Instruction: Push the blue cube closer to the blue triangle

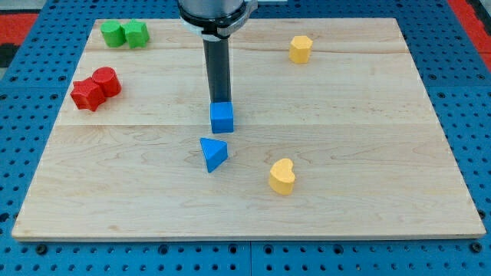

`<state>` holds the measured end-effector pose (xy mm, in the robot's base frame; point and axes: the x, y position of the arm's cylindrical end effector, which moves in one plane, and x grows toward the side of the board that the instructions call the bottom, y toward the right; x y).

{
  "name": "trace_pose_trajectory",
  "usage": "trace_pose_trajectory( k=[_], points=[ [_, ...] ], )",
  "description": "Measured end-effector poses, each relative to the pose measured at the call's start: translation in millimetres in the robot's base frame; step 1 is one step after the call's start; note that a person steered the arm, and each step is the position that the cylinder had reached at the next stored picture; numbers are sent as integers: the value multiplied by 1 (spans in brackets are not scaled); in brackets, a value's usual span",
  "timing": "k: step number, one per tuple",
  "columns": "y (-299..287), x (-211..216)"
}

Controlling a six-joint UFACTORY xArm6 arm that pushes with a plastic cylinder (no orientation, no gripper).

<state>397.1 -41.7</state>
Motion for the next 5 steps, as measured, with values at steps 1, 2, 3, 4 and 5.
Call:
trace_pose_trajectory(
  k=[1,2,3,4,5],
  points=[
    [0,0],
    [4,0],
    [15,-2],
    [34,2],
    [30,14]
  ],
)
